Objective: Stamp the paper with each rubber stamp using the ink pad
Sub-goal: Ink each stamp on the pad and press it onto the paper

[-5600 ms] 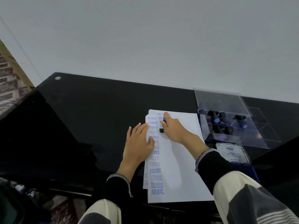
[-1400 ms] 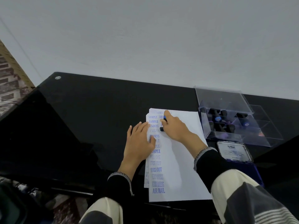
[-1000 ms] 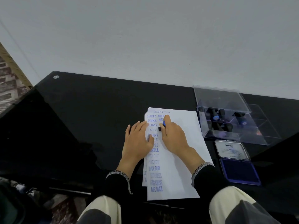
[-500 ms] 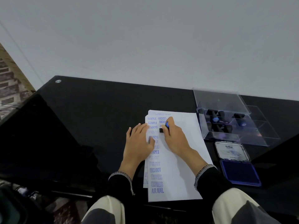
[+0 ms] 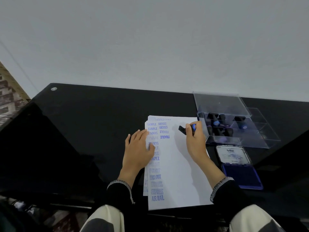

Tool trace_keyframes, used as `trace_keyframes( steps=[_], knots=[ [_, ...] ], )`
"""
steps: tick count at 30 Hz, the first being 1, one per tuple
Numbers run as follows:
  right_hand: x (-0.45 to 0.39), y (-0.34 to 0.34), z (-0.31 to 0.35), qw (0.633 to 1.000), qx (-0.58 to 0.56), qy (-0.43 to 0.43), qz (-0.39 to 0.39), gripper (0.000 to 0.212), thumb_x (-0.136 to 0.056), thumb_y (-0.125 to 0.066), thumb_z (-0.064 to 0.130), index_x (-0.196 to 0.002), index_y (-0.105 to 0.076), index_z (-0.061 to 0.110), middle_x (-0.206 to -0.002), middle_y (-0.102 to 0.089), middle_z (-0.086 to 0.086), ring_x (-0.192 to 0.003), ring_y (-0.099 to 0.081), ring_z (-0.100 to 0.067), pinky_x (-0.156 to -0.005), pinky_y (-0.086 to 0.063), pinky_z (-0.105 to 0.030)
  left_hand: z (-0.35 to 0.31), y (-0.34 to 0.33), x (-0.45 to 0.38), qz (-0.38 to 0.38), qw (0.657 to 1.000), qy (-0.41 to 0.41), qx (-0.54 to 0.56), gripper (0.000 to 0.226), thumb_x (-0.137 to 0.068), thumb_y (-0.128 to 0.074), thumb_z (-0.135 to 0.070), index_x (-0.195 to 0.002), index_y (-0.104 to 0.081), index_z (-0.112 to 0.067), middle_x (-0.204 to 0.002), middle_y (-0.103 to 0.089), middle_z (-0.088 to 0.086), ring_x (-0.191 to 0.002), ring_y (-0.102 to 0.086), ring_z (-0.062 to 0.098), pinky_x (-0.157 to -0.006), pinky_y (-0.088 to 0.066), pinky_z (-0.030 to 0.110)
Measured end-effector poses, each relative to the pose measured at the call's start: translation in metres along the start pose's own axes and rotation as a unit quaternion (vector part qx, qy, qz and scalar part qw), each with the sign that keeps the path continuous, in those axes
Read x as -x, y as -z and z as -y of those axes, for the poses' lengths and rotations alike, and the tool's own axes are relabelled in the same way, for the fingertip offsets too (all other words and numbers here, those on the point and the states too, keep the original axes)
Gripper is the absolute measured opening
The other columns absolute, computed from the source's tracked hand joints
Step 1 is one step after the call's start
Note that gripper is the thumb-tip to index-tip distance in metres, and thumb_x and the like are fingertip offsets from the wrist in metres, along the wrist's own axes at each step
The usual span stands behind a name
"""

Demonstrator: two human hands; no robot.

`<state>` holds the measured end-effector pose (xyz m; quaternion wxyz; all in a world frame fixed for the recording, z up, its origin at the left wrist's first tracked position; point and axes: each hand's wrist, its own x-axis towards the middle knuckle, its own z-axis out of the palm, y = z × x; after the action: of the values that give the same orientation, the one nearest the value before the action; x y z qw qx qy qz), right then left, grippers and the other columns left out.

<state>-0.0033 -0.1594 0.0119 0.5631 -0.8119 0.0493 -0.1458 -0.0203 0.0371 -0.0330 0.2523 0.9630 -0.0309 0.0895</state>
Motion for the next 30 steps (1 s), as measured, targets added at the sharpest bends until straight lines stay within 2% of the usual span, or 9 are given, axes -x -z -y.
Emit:
trace_keyframes(
  steps=[7,11,13,16,19,23,26,30],
  knots=[
    [0.003,-0.008,-0.002,1.0,0.003,0.006,0.026,0.021,-0.101,-0.044,0.02,-0.085,-0.036,0.009,-0.071,-0.042,0.003,-0.06,-0.034,-0.013,-0.052,-0.033,-0.015,0.001,0.0,0.0,0.002,1.0,-0.001,0.001,0.052,-0.095,-0.046,-0.037,-0.145,-0.04,-0.02,-0.151,-0.036,-0.008,-0.144,-0.023,0.01,-0.12,-0.004,0.038],
    [0.01,-0.013,-0.007,0.999,-0.002,-0.006,0.05,0.019,-0.1,-0.045,0.023,-0.09,-0.041,0.008,-0.076,-0.05,-0.01,-0.065,-0.045,-0.017,-0.057,-0.037,-0.022,0.002,0.0,0.001,-0.009,0.999,-0.02,0.025,0.041,-0.094,-0.052,-0.033,-0.133,-0.053,-0.023,-0.14,-0.046,-0.009,-0.134,-0.036,0.007,-0.12,-0.006,0.04],
    [0.013,-0.013,-0.007,0.998,-0.01,-0.015,0.055,0.016,-0.1,-0.046,0.022,-0.093,-0.045,0.008,-0.081,-0.057,-0.016,-0.065,-0.05,-0.013,-0.062,-0.042,-0.027,0.001,0.002,0.001,-0.015,0.999,-0.024,0.037,0.033,-0.093,-0.054,-0.032,-0.125,-0.058,-0.024,-0.131,-0.051,-0.01,-0.124,-0.044,0.006,-0.119,-0.007,0.04],
    [0.016,-0.006,-0.006,0.997,-0.021,-0.018,0.065,0.011,-0.1,-0.047,0.021,-0.095,-0.049,0.011,-0.081,-0.06,-0.011,-0.068,-0.055,-0.008,-0.07,-0.047,-0.029,-0.001,0.005,0.001,-0.014,0.999,-0.024,0.037,0.03,-0.094,-0.054,-0.031,-0.122,-0.06,-0.025,-0.127,-0.053,-0.011,-0.12,-0.047,0.005,-0.118,-0.008,0.039],
    [0.018,0.009,-0.002,0.996,-0.032,-0.016,0.075,0.01,-0.1,-0.047,0.021,-0.096,-0.05,0.013,-0.08,-0.06,-0.003,-0.076,-0.058,-0.016,-0.072,-0.051,-0.034,-0.006,0.007,0.002,-0.009,1.0,-0.009,0.002,0.03,-0.095,-0.051,-0.03,-0.123,-0.058,-0.025,-0.129,-0.052,-0.01,-0.124,-0.046,0.008,-0.118,-0.01,0.041],
    [0.015,0.04,0.005,0.997,-0.049,0.0,0.055,0.01,-0.1,-0.046,0.021,-0.1,-0.052,0.014,-0.086,-0.063,-0.007,-0.077,-0.06,-0.009,-0.07,-0.051,-0.021,-0.038,0.0,0.005,-0.012,0.999,0.034,-0.031,0.03,-0.096,-0.049,-0.02,-0.124,-0.057,-0.024,-0.132,-0.05,-0.008,-0.13,-0.041,0.01,-0.118,-0.008,0.046],
    [0.013,0.07,0.009,0.998,-0.062,0.018,0.02,0.011,-0.1,-0.047,0.022,-0.105,-0.056,0.017,-0.088,-0.063,-0.004,-0.079,-0.061,-0.009,-0.068,-0.051,-0.019,-0.079,-0.014,0.009,-0.01,1.0,0.008,0.023,0.028,-0.095,-0.05,-0.017,-0.121,-0.058,-0.022,-0.129,-0.054,-0.007,-0.124,-0.046,0.011,-0.117,-0.019,0.041],
    [0.01,0.123,0.003,0.999,-0.03,0.03,-0.028,0.012,-0.099,-0.05,0.025,-0.109,-0.057,0.025,-0.089,-0.064,-0.001,-0.079,-0.064,-0.013,-0.069,-0.053,-0.021,-0.128,-0.041,0.015,0.006,0.992,-0.039,0.12,0.03,-0.096,-0.052,-0.016,-0.125,-0.056,-0.018,-0.129,-0.056,-0.003,-0.12,-0.05,0.016,-0.107,-0.035,0.03]
  ],
)
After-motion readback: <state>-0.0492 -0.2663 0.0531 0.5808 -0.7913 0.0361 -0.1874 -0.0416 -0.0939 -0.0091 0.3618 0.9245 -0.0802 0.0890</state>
